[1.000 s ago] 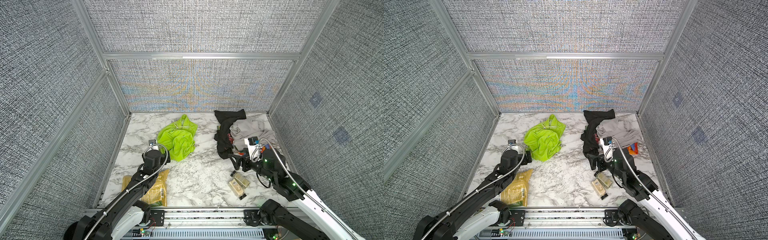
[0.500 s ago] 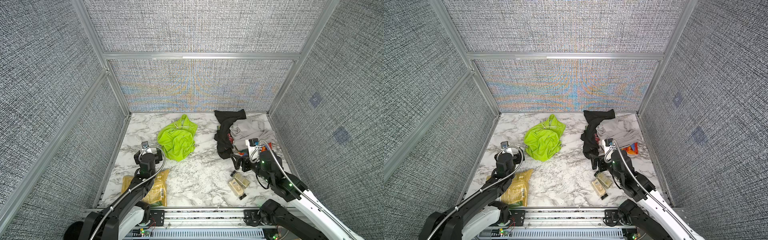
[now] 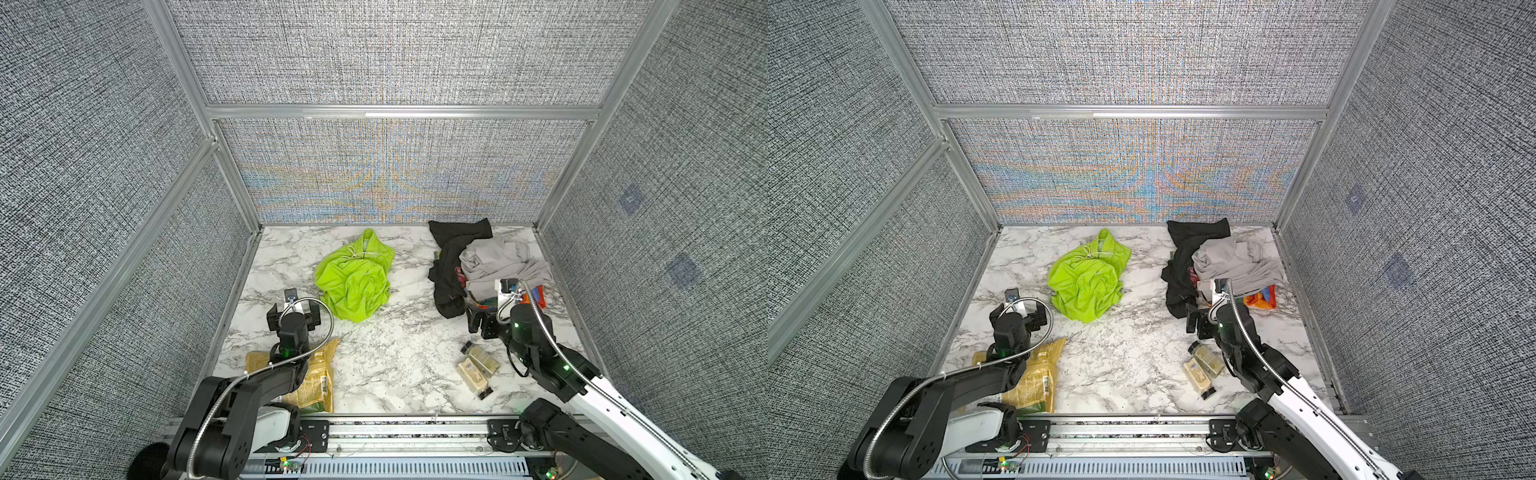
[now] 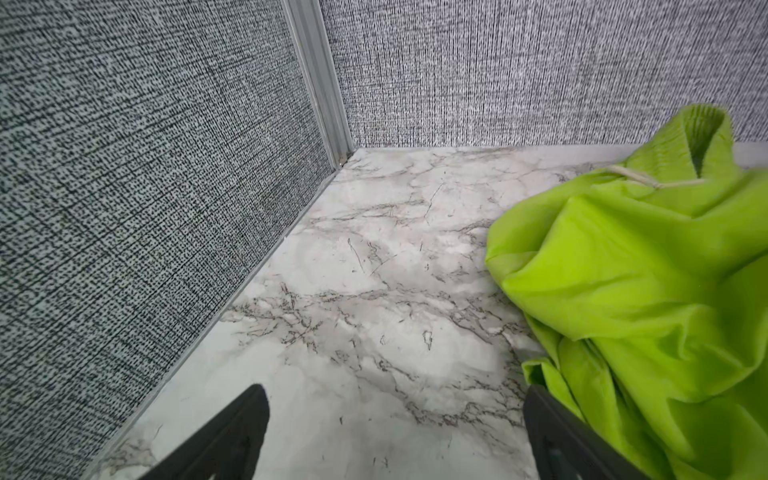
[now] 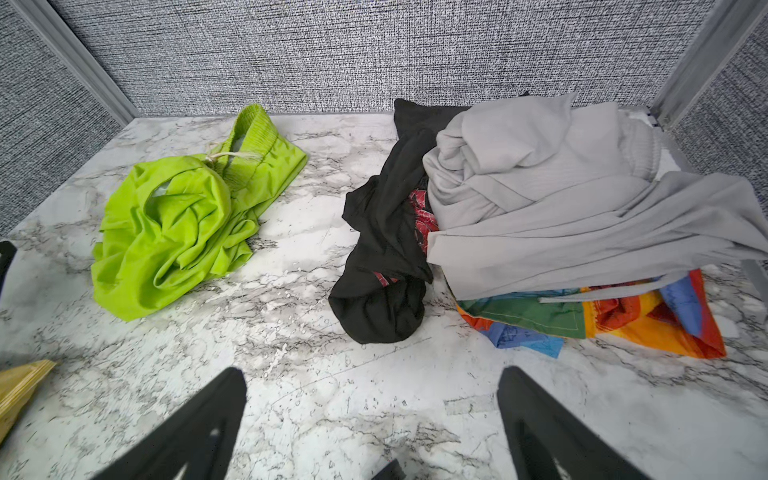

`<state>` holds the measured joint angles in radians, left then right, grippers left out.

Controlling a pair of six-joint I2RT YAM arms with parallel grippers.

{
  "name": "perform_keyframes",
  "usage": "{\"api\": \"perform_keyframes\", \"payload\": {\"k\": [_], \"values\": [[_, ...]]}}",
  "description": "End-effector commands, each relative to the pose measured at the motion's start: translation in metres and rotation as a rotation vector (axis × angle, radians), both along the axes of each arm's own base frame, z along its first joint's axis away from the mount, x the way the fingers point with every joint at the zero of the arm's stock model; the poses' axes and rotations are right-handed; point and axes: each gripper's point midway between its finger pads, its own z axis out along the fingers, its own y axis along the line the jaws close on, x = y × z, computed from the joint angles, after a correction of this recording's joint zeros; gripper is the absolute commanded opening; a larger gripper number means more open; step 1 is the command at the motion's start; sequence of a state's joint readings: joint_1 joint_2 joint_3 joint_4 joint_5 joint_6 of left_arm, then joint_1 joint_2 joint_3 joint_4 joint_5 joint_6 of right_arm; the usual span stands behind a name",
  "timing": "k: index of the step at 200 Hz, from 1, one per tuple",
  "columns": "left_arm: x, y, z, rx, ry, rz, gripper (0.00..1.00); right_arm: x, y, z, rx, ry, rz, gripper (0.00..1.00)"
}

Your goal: Pick out a specific cloth from the pile

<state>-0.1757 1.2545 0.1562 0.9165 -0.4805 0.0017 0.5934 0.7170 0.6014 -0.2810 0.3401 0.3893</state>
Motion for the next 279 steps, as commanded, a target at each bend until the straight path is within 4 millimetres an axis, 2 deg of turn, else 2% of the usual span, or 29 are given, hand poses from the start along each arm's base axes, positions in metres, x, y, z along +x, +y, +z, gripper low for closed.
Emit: {"api": "perform_keyframes", "payload": {"k": [1,56,90,98,139,147,177,189,207,221,239,250,279], "values": [[0.009,-0.006,0.032,-0.004,-0.146,-0.038,0.99,0.010,-0.012,0.002,-0.009,-0.031,-0.082,0.99],[0.019,-0.015,0.033,0.005,-0.151,-0.102,0.99,0.016,-0.043,-0.007,-0.070,-0.042,-0.167,0.99],[0.020,-0.010,0.029,0.011,-0.200,-0.089,0.99,0.023,-0.062,-0.016,-0.100,-0.064,-0.202,0.99],[0.021,-0.010,0.025,0.006,-0.176,-0.089,0.99,0.022,-0.066,-0.008,-0.087,-0.092,-0.210,0.99],[0.024,-0.008,0.021,-0.032,-0.154,-0.116,0.99,0.031,-0.086,-0.013,-0.091,-0.123,-0.262,0.99],[0.022,-0.010,0.022,-0.036,-0.169,-0.139,0.99,0.036,-0.089,-0.021,-0.101,-0.106,-0.277,0.99],[0.015,-0.019,0.021,-0.014,-0.217,-0.205,0.99,0.049,-0.099,-0.028,-0.108,-0.112,-0.309,0.99],[0.020,-0.019,0.013,-0.026,-0.159,-0.205,0.99,0.055,-0.103,-0.031,-0.124,-0.110,-0.319,0.99],[0.026,-0.019,0.016,-0.036,-0.176,-0.223,0.99,0.063,-0.108,-0.037,-0.152,-0.094,-0.329,0.99],[0.033,-0.017,0.006,-0.065,-0.113,-0.233,0.99,0.067,-0.110,-0.039,-0.157,-0.084,-0.335,0.99],[0.032,-0.017,0.012,-0.060,-0.152,-0.235,0.99,0.072,-0.112,-0.041,-0.157,-0.099,-0.342,0.99],[0.031,-0.017,0.009,-0.064,-0.135,-0.235,0.99,0.074,-0.114,-0.042,-0.160,-0.114,-0.348,0.99],[0.031,-0.017,0.011,-0.062,-0.148,-0.235,0.99,0.078,-0.128,-0.053,-0.210,-0.149,-0.392,0.99]]}}
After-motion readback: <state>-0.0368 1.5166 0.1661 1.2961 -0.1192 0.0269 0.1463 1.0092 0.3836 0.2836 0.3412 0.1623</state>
